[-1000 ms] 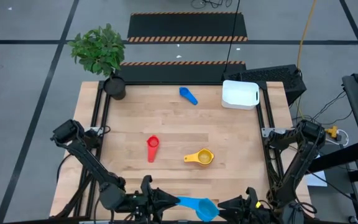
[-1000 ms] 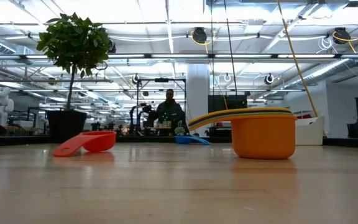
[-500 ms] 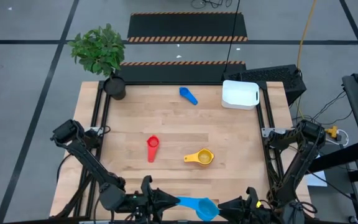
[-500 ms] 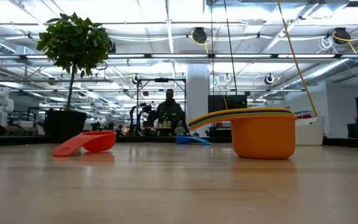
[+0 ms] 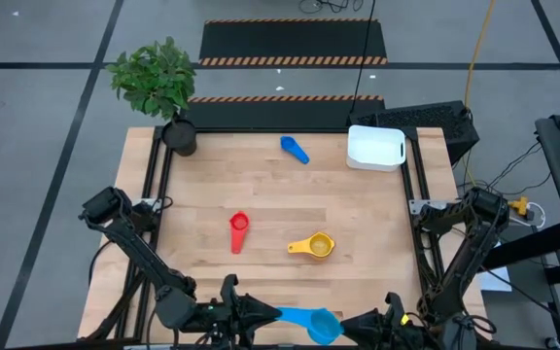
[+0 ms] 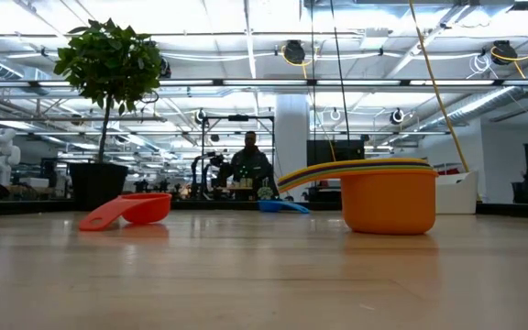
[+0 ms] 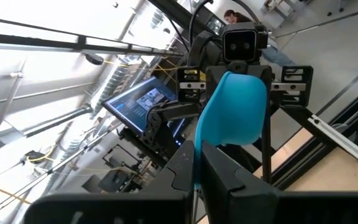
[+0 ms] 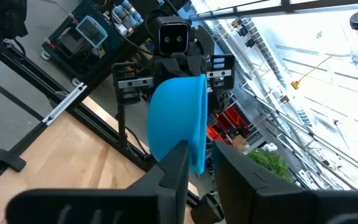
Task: Nest measuring cups in basket
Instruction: Stack the light blue measuring on top of the yellow measuring cup
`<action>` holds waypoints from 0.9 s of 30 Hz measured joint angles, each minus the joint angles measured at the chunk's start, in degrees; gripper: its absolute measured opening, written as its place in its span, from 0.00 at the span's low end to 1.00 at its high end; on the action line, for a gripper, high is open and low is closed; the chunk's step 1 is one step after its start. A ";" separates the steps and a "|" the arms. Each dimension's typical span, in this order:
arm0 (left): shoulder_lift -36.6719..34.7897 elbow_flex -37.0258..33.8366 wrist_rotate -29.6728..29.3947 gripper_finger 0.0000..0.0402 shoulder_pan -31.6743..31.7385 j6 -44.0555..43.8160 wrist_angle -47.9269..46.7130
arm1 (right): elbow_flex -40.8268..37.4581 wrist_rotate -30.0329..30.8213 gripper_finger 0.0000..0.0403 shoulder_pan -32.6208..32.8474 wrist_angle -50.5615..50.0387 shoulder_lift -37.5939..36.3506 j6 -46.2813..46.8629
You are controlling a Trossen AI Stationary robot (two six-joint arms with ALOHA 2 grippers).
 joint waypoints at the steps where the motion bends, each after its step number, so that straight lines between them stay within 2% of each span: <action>1: 0.00 0.00 0.00 0.03 0.00 0.00 -0.02 | 0.00 0.00 0.15 0.00 -0.02 0.00 -0.02; 7: -0.07 0.00 0.02 0.02 0.02 -0.65 -1.24 | 0.00 0.00 0.07 0.02 -0.09 0.00 -0.02; 11: -0.07 0.00 0.00 0.05 0.28 -1.89 -1.35 | 0.00 0.04 0.01 0.14 0.03 -0.02 -0.04; 18: -0.05 0.00 -0.01 0.10 0.93 -6.02 -1.64 | 0.00 0.09 0.01 0.41 0.26 -0.07 -0.52; 22: -0.06 0.00 -0.43 0.17 0.66 -8.52 -3.97 | 0.00 0.66 0.00 0.96 0.33 -0.05 -1.98; 27: -0.34 0.00 -4.45 0.31 -0.59 -10.37 -4.23 | 0.00 1.68 0.00 2.52 1.09 -0.83 -2.80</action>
